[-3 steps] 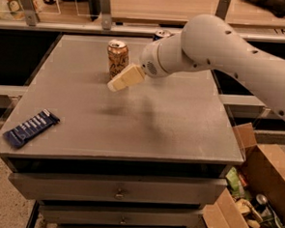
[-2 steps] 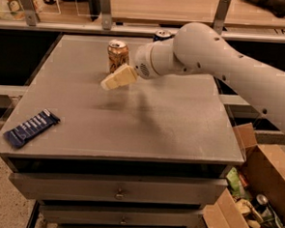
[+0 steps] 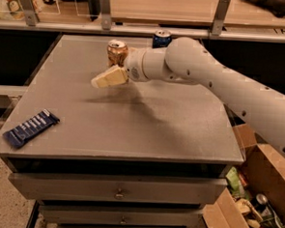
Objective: Knock orange can over
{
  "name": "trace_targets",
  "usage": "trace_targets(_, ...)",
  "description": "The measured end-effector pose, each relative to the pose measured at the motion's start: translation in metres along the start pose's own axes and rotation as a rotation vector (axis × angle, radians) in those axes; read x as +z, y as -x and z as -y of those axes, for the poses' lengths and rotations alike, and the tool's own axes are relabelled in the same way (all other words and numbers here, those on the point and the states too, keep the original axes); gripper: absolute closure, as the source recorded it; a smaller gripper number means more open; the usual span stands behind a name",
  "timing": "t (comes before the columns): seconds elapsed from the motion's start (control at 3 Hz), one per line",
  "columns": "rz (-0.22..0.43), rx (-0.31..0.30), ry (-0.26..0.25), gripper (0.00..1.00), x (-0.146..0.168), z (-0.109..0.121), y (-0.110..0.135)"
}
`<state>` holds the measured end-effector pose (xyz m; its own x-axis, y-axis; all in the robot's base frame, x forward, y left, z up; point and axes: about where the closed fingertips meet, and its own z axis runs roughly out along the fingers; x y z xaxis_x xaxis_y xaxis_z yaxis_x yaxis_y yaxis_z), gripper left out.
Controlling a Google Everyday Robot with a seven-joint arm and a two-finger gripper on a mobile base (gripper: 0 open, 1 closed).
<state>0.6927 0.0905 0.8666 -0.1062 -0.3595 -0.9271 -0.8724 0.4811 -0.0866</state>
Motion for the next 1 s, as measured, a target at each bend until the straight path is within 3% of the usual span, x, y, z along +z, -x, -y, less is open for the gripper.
trace_targets(0.33, 0.068, 0.012, 0.006, 0.03, 0.013, 0.004, 0.002)
trace_targets(1.0, 0.225, -0.041, 0.053, 0.44, 0.022, 0.0, 0.018)
